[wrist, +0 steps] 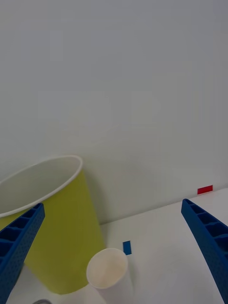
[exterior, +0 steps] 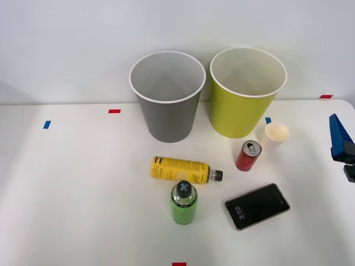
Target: Put cans in the gray bin, plastic bottles in the light green bin
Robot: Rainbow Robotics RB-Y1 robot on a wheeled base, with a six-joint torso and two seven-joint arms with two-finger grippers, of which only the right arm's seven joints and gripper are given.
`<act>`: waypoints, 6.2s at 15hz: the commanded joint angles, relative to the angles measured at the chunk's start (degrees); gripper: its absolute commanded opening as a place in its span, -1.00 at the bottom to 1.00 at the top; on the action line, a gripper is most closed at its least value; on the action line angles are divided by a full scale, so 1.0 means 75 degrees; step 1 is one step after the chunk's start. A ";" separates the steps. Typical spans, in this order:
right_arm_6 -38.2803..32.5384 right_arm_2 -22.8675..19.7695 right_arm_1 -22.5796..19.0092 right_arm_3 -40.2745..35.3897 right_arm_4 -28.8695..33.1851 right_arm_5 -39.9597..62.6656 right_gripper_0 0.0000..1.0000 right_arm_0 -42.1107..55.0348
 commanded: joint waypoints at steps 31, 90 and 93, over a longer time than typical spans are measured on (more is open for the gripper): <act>-0.4011 0.1041 0.1614 0.1955 0.9032 -0.2356 1.00 0.1923; -0.3320 0.2951 0.0758 0.1955 0.8938 -0.3036 1.00 0.3352; -0.3320 0.2951 0.0758 0.1955 0.8938 -0.3036 1.00 0.3352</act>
